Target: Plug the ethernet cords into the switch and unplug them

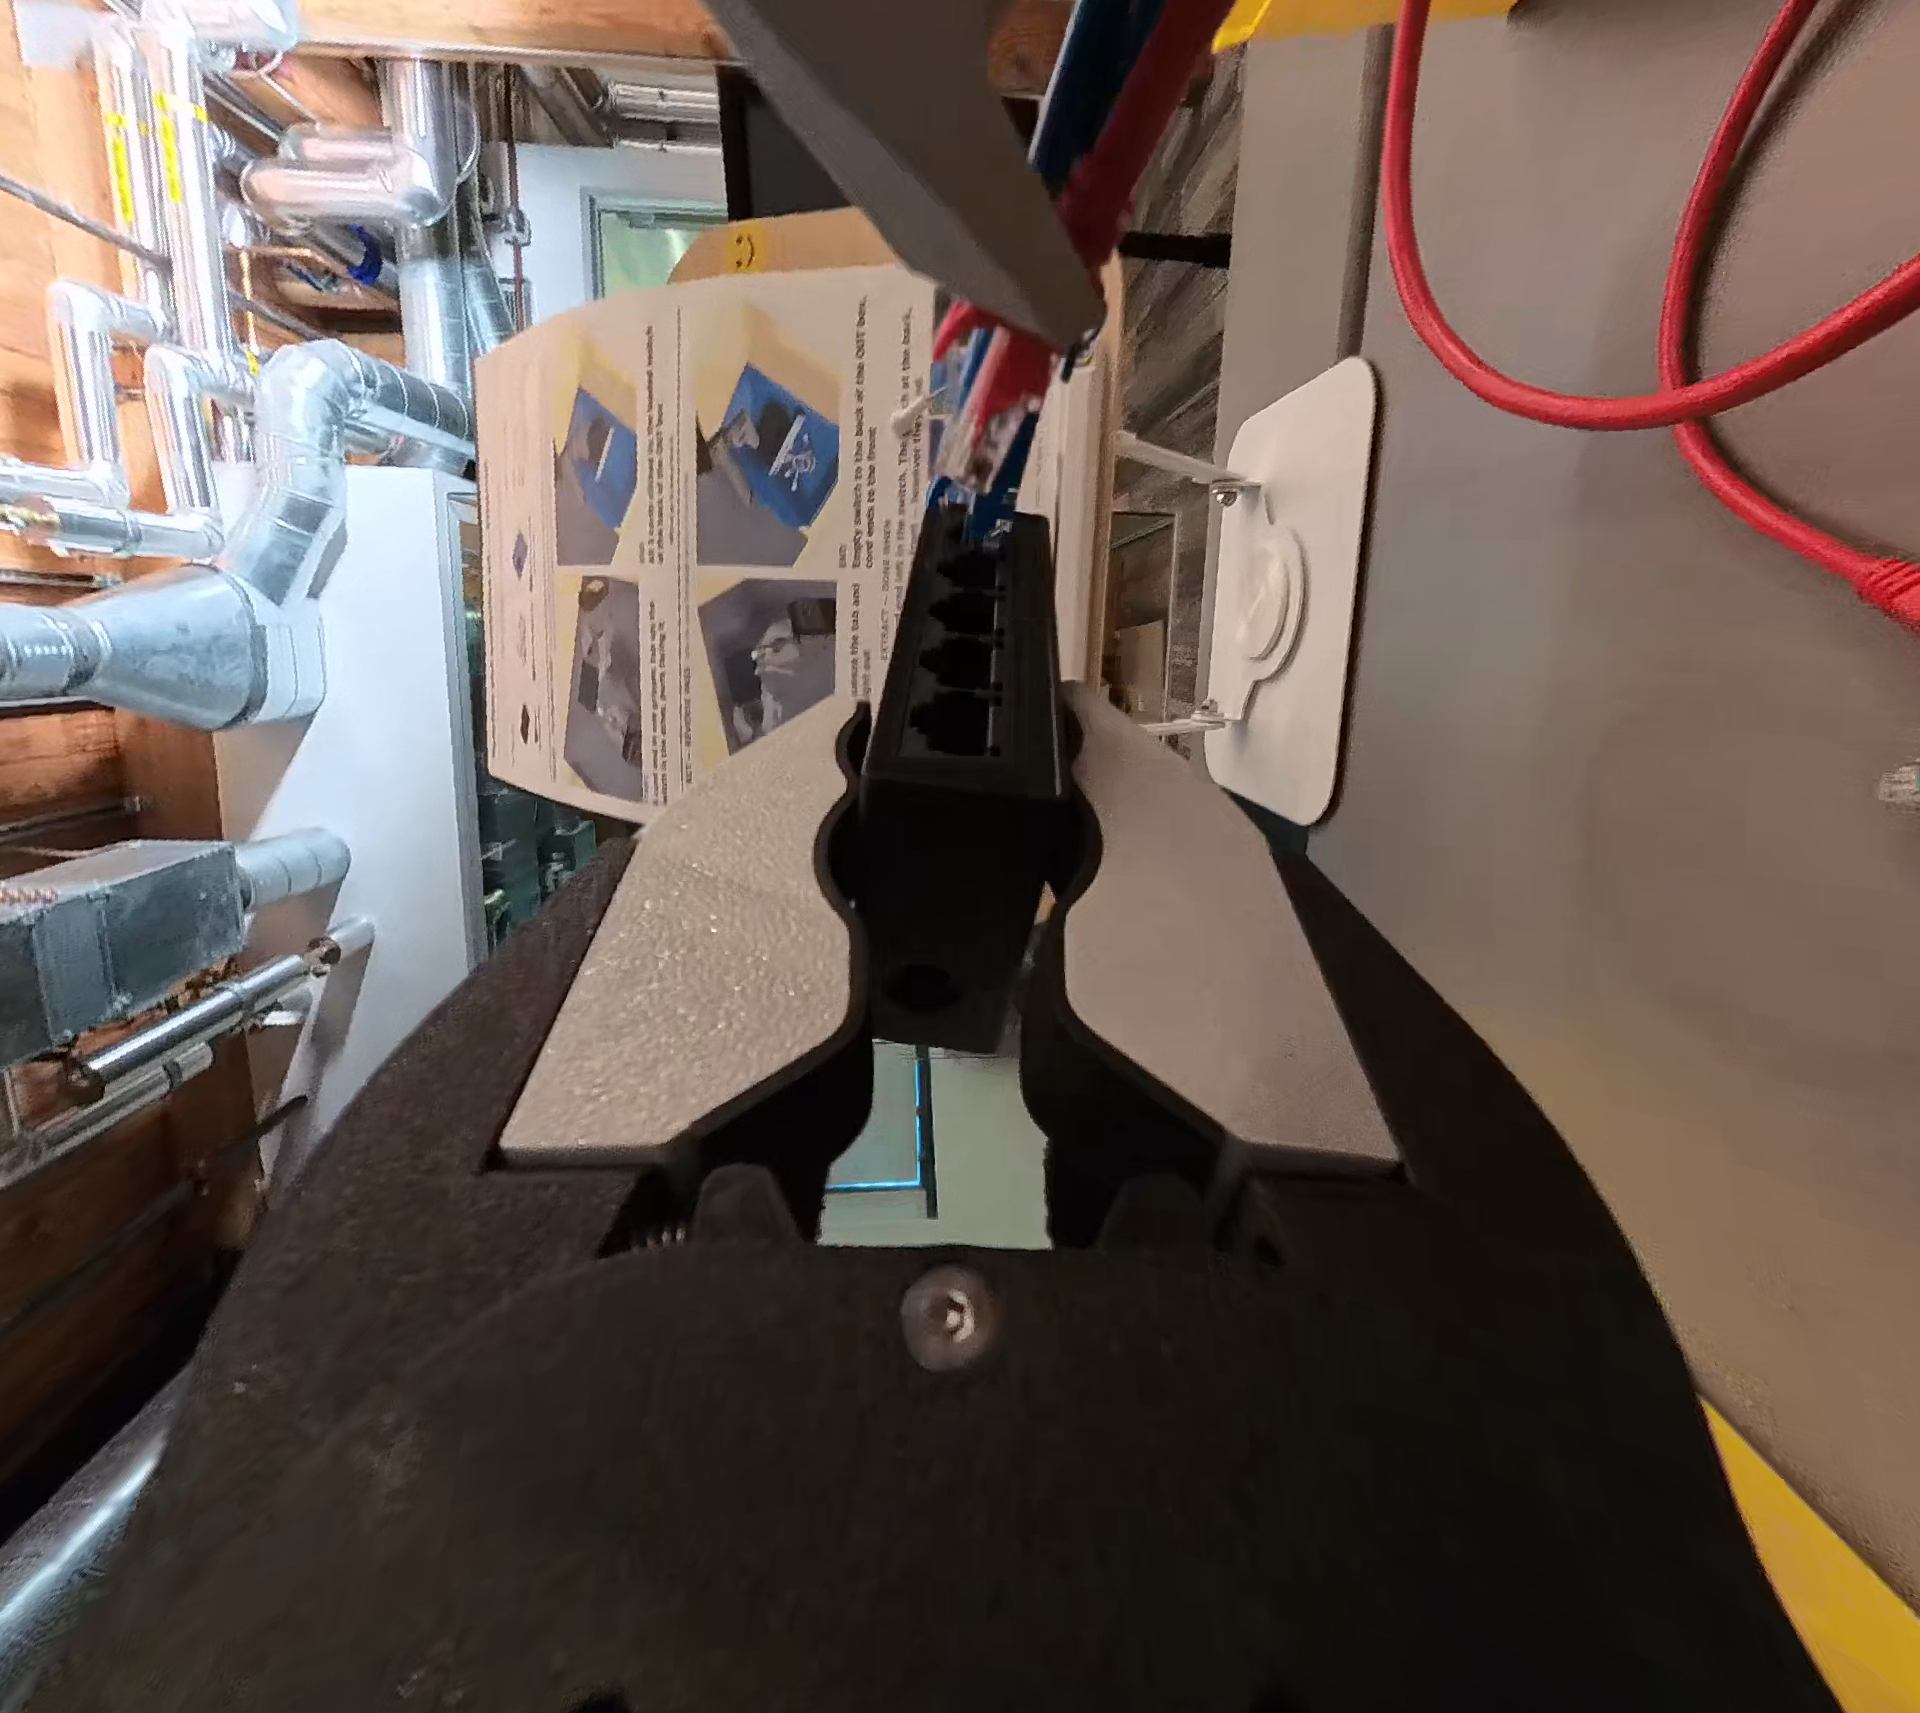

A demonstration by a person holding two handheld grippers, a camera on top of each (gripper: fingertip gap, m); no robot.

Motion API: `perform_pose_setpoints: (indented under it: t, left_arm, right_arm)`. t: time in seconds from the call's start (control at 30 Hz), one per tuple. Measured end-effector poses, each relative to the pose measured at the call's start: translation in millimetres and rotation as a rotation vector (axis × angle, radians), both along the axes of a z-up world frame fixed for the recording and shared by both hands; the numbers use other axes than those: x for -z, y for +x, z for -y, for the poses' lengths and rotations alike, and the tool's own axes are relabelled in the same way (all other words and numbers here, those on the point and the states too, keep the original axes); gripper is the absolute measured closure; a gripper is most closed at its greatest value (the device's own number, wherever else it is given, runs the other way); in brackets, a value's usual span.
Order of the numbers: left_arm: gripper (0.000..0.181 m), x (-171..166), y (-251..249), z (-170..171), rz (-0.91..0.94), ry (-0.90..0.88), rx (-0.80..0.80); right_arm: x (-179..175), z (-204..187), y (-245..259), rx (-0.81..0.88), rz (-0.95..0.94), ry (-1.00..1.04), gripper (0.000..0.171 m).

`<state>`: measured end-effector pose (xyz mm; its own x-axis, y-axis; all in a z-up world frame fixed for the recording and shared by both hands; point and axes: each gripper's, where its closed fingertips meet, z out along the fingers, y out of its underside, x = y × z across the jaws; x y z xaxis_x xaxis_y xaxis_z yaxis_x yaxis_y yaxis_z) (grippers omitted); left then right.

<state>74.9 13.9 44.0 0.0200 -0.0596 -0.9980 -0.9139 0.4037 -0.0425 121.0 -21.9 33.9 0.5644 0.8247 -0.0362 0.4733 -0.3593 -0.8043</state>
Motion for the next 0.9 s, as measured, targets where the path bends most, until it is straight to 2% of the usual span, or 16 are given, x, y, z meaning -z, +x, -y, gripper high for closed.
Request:
perform_pose_setpoints:
  t: [0.3, 0.6, 0.9]
  left_arm:
    - [0.151, 10, 17, 9, -0.057, 0.023, 0.049]
    - [0.151, 13, 25, 18, -0.063, 0.021, 0.131]
    - [0.151, 13, 27, 22, -0.094, 0.047, 0.145]
  right_arm:
    - [13, -3, 5, 0.069, 0.104, -0.034, 0.158]
    - [17, 9, 9, 0.022, 0.137, -0.071, 0.158]
    - [17, 10, 12, 0.076, 0.18, -0.067, 0.158]
